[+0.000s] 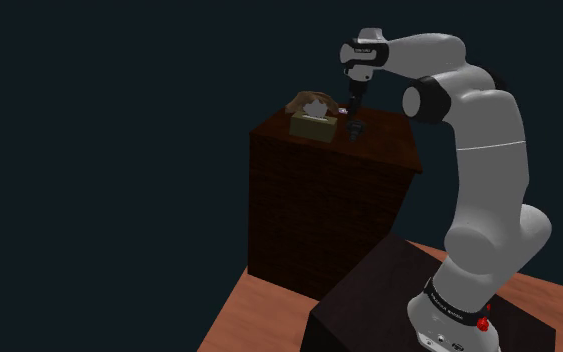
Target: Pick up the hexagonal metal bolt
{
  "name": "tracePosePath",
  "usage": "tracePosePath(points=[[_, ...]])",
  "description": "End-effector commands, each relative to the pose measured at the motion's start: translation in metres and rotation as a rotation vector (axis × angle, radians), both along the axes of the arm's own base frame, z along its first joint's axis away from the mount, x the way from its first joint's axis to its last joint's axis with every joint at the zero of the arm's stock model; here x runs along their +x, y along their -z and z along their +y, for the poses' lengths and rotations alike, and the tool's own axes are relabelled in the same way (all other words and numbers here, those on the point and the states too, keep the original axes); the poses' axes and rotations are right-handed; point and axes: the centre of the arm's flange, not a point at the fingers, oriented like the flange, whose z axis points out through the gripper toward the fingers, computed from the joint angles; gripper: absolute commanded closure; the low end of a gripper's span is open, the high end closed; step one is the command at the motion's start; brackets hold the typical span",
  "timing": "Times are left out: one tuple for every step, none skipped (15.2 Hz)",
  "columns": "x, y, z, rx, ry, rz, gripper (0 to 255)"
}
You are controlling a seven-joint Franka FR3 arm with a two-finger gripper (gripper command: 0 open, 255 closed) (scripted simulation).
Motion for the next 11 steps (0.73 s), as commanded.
tracePosePath(points=[[0.010,0.009,-0.007,0.001,-0.008,-0.001,0],[0.010,0.014,-0.007,0.001,-0.008,-0.001,0],[0.010,0.019,-0.007,0.001,-0.008,-0.001,0],[0.010,0.025,-0.007,0.001,-0.008,-0.001,0],[0.010,0.030,-0.007,0.001,-0.008,-0.001,0],[0.010,0.035,-0.007,0.001,-0.008,-0.001,0],[0.010,0.041,-0.007,0.001,-0.008,-0.001,0],[0.010,0.044,-0.007,0.001,-0.008,-0.001,0],[0.010,0.044,-0.007,0.001,-0.008,-0.001,0],[0.010,0.043,-0.007,0.001,-0.008,-0.001,255],[0.010,0.043,-0.007,0.001,-0.008,-0.001,255]])
